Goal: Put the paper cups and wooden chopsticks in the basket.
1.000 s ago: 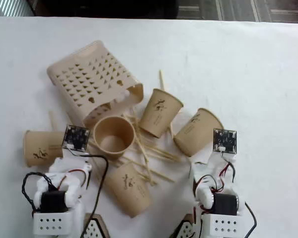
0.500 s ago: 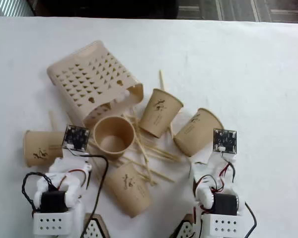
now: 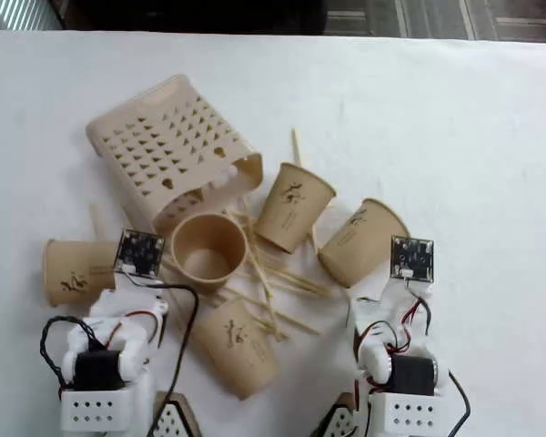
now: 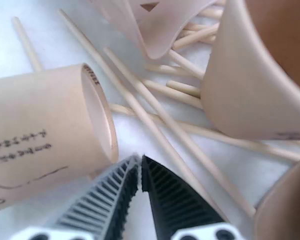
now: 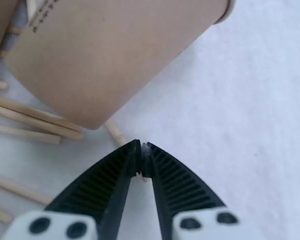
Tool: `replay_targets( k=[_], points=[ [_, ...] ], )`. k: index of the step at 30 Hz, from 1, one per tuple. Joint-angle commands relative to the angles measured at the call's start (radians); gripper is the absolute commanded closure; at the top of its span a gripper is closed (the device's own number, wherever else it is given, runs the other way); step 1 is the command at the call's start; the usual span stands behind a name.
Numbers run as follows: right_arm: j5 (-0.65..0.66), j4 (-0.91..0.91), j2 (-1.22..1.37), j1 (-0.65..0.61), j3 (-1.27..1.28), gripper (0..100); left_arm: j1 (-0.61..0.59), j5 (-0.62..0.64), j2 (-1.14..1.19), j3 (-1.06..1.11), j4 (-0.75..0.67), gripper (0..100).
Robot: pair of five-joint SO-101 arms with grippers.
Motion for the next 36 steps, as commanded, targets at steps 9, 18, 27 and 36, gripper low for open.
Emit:
replay_targets(
  k=[9, 18, 27, 36],
  points=[
    [0.006, 0.007, -0.004, 0.005, 0.009, 98.0, 0.01, -0.002, -0.001, -0.005, 0.005, 96],
    [0.006, 0.007, -0.004, -0.056, 0.009, 97.8, 0.015, -0.005, -0.001, -0.005, 0.005, 96],
    [0.008, 0.007, -0.005, -0.154, 0.009, 97.8, 0.01, -0.009, -0.002, -0.035, 0.003, 96],
    [0.009, -0.025, -0.007, -0.065, -0.157, 97.8, 0.002, -0.008, -0.002, -0.236, -0.028, 96]
  ],
)
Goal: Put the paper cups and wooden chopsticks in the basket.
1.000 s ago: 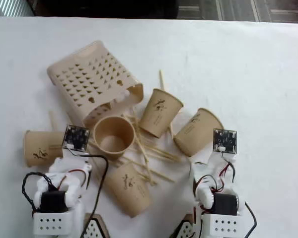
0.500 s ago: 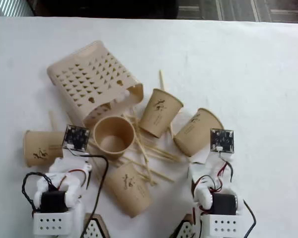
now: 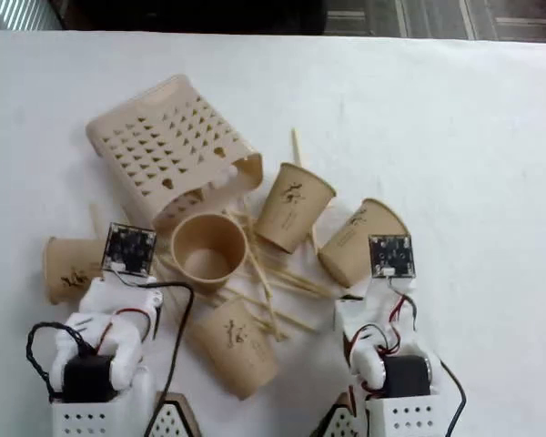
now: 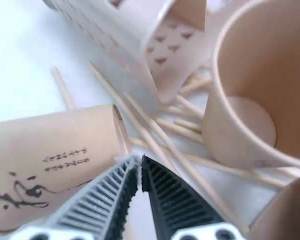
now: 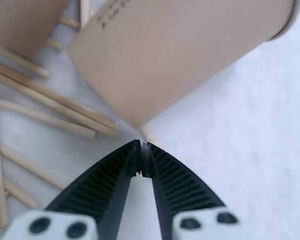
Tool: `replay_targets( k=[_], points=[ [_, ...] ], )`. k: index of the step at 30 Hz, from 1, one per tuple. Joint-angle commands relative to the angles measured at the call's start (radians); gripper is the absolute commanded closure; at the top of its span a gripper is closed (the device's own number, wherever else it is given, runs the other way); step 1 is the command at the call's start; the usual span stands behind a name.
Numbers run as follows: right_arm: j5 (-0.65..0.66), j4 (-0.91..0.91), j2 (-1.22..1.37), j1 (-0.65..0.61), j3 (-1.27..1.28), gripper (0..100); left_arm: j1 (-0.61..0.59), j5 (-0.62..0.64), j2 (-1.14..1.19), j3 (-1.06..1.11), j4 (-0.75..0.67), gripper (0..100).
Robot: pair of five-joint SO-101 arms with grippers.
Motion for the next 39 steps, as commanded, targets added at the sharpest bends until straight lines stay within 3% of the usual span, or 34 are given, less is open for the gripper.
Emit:
replay_targets(
  k=[1, 3, 7, 9, 16, 26, 32, 39],
  points=[
    [0.009, -0.058, -0.001, 0.064, -0.098, 97.8, -0.016, -0.008, 0.001, -0.058, -0.048, 96],
    [0.048, -0.131, -0.001, 0.07, -0.12, 97.8, -0.053, -0.008, 0.001, -0.046, -0.074, 96],
    [0.411, -0.262, 0.001, 0.071, -0.138, 97.7, -0.122, -0.008, 0.001, -0.046, -0.112, 96],
    [0.525, -0.348, 0.002, 0.068, -0.14, 97.8, -0.151, -0.008, 0.001, -0.043, -0.114, 96],
    [0.609, -0.407, 0.128, -0.045, -0.302, 97.8, -0.205, -0.008, 0.001, -0.038, -0.114, 96],
    [0.617, -0.407, 0.915, -0.208, -0.833, 88.9, -0.205, -0.008, 0.001, -0.025, -0.117, 96],
    [0.792, -0.407, 1.33, -0.272, -1.114, 85.1, -0.205, -0.008, 0.001, -0.025, -0.117, 96],
    [0.914, -0.415, 1.629, -0.338, -1.341, 70.3, -0.205, -0.008, 0.001, -0.023, -0.117, 96]
  ],
)
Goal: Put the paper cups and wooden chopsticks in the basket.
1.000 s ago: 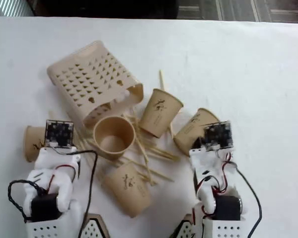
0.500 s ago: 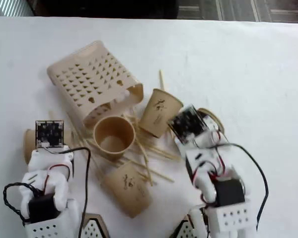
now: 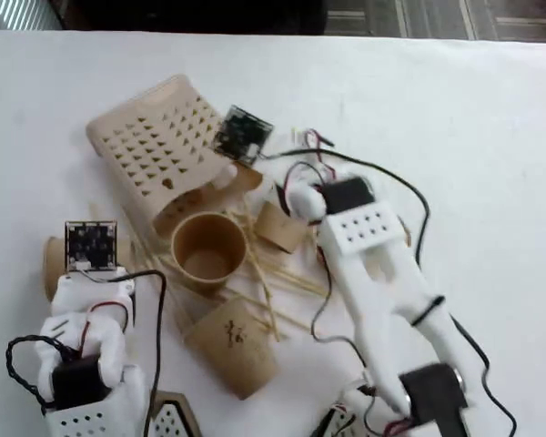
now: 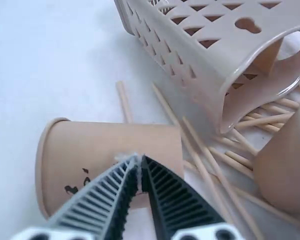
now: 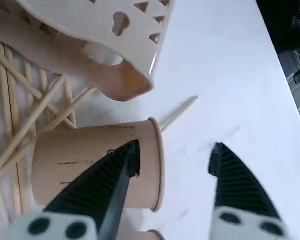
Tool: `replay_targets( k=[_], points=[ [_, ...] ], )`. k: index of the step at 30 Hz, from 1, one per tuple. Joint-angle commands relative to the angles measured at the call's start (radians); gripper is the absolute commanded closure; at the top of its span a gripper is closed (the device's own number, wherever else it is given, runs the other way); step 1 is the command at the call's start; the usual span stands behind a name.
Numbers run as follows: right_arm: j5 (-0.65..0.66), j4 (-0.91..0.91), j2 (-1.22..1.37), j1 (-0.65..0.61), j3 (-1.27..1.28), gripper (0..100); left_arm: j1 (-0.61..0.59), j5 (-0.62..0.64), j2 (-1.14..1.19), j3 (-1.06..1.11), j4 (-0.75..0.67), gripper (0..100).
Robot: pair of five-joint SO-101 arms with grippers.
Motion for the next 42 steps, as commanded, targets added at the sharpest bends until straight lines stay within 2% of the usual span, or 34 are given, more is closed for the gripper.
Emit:
replay_targets(
  k=[1, 5, 17, 20, 25, 27, 29, 36, 42],
  points=[
    [0.063, -0.019, 0.108, -0.039, -0.137, 69.7, -0.007, -0.008, -0.004, -0.014, -0.02, 96],
    [0.121, -0.021, 0.255, -0.082, -0.247, 69.7, -0.005, -0.008, -0.004, -0.014, -0.02, 96],
    [0.121, -0.042, 0.567, -0.15, -0.522, 69.7, -0.005, -0.008, -0.004, -0.006, -0.02, 96],
    [0.094, -0.127, 0.608, -0.15, -0.531, 75.5, -0.002, -0.009, -0.004, -0.005, -0.021, 96],
    [-0.031, -0.234, 0.593, -0.145, -0.534, 98.9, -0.004, -0.009, -0.004, -0.003, -0.028, 96],
    [-0.072, -0.24, 0.562, -0.134, -0.535, 96.4, -0.002, -0.009, -0.004, -0.003, -0.028, 96],
    [-0.087, -0.24, 0.527, -0.128, -0.535, 98.2, -0.002, -0.009, -0.004, -0.003, -0.028, 96],
    [-0.1, -0.237, 0.437, -0.097, -0.535, 97.9, -0.002, -0.009, -0.004, -0.003, -0.028, 96],
    [-0.222, -0.234, 0.371, -0.036, -0.585, 97.9, -0.002, -0.009, -0.004, -0.003, -0.028, 96]
  ],
)
